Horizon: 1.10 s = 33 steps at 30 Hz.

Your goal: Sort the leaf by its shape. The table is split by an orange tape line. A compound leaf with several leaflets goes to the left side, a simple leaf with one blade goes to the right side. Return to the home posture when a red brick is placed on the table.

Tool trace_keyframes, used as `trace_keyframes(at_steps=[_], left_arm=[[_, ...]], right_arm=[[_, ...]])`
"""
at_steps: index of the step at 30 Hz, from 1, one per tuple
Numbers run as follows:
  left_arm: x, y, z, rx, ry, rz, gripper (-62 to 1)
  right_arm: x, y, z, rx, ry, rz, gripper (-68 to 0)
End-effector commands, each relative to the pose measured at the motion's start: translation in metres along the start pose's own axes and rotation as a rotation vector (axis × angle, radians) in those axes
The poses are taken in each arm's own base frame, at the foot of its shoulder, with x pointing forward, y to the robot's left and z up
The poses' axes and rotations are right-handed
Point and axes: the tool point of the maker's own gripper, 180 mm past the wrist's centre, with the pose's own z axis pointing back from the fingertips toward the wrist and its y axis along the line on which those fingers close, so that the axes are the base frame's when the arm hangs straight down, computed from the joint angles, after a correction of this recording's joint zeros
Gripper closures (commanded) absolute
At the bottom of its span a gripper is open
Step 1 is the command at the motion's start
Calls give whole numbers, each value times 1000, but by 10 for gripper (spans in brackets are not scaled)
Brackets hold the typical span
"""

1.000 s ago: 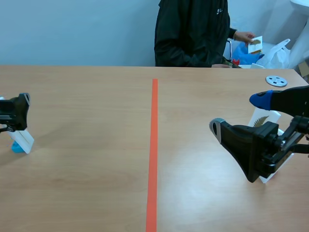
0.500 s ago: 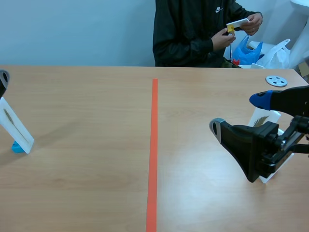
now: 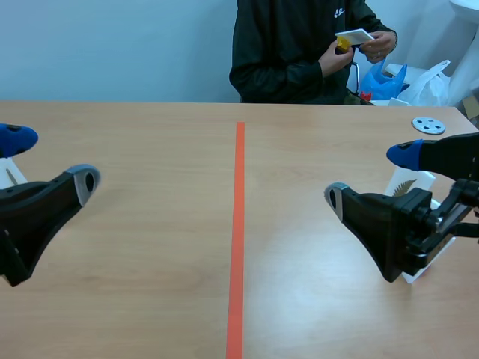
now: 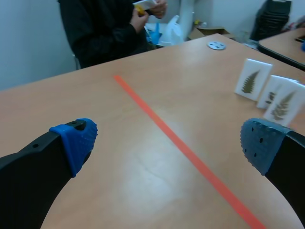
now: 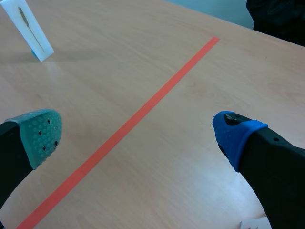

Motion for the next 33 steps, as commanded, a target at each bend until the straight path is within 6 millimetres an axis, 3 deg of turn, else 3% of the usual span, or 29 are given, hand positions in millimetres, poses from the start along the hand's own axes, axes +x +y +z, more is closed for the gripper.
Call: trace_keyframes(at_steps=[1,10,15,33], left_arm=[[3,-10,-2,-26,-15,20,-623],[-17,-32,-12,-41,30,90,-623],[-24,-29,-15,-1,60,33,-623],[-23,-28,-16,1,53,34,-623]], right_arm=[[8,-2,0,2,-28,8,-679],[8,-2,0,2,-29,7,-679],[8,-2,0,2,-28,7,-679],[8,-2,0,2,-28,8,-679]])
